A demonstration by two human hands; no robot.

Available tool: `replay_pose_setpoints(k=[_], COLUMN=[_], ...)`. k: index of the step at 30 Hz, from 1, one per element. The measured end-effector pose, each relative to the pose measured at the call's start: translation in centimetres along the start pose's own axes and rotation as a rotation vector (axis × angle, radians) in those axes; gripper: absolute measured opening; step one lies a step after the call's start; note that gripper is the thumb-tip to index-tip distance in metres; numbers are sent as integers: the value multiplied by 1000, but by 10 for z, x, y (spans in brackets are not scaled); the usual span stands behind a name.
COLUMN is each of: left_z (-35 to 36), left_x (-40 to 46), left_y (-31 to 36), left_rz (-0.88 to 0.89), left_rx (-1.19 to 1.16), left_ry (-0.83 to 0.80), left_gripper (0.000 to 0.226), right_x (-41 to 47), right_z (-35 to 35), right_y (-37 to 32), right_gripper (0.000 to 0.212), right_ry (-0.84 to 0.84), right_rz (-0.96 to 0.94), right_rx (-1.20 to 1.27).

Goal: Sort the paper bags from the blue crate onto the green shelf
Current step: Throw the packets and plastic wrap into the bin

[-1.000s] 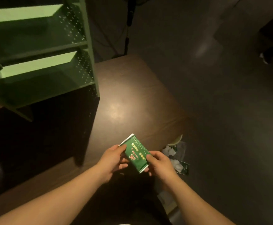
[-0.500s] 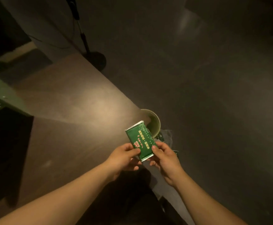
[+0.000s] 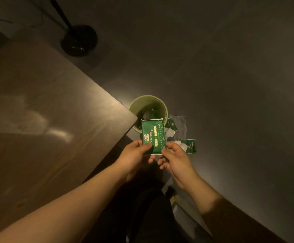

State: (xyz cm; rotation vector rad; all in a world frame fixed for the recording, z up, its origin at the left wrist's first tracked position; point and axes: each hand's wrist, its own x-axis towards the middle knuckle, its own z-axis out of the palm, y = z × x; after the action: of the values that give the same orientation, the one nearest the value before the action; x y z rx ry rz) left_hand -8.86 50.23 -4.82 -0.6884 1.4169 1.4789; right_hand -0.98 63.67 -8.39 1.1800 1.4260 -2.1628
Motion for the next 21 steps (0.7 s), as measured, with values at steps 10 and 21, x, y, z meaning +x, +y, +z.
replay_pose_setpoints(k=[10,21], left_z=[-6,-18], left_x=[132,263], left_y=[-61,-93], left_rz=[-180,-156], left_rx=[-190,-319], left_ry=[68,174], left_gripper=[19,26], right_x=[112,243], right_z=[-14,-25], right_y=[76,127], right_gripper=[26,25], right_ry=[97,119], right_rz=[138,225], right_rx=[95,204])
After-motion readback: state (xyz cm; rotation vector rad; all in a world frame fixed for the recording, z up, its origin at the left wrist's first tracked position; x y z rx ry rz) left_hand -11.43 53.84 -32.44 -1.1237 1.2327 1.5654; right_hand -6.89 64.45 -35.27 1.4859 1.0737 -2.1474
